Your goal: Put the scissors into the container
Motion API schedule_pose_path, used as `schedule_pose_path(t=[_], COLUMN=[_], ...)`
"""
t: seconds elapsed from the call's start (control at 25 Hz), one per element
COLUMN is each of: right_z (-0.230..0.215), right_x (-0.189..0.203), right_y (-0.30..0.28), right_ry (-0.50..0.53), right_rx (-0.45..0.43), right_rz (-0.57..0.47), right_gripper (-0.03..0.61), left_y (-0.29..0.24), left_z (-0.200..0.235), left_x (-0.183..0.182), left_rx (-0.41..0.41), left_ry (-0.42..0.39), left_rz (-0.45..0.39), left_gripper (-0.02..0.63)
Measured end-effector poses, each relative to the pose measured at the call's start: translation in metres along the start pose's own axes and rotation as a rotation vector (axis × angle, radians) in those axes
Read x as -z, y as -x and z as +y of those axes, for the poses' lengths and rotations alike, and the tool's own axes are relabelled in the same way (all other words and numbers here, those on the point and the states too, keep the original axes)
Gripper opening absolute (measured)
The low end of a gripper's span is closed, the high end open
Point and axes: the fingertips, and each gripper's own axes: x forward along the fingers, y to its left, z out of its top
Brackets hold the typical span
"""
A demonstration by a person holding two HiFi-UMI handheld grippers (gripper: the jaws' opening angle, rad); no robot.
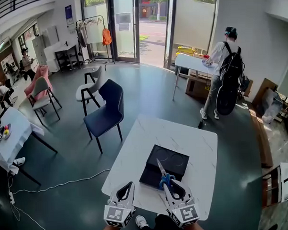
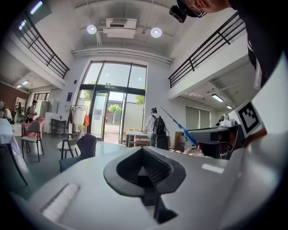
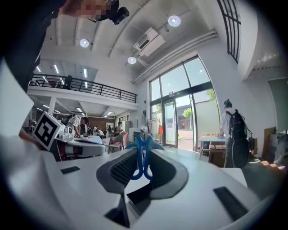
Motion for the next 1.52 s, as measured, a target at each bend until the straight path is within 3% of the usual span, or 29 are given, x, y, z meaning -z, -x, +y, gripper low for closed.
schedule_pose_path(t=[0.28,0.48,1.12,1.52], right_z=[-0.008,-0.024,-0.025,-0.031], right_x=[0.007,0.038,0.121,0.180], right_y=[-0.020,-0.029,-0.047,-0.054], right_ry=[-0.016,-0.020,0.092,0.232], right_rx=[-0.001,0.001,-0.123,-0.210], right_rz=[0.024,0.099,0.313,0.507], right_gripper=[0.091,0.091,0.091,0.091], left_y=[-0.023,-0.038,-0.055,-0.062], left_z=[0.008,0.016,0.018,0.010], left_x=[0.001,0.014,0.055,0.069], left_rx=[0.008,-0.001,-0.021,-0.015], left_ry=[0.025,0.022,0.068,0.076], left_rz=[0.013,0.047,0.136,0.161], left_gripper=[0.009,0.011,0.009,0.009])
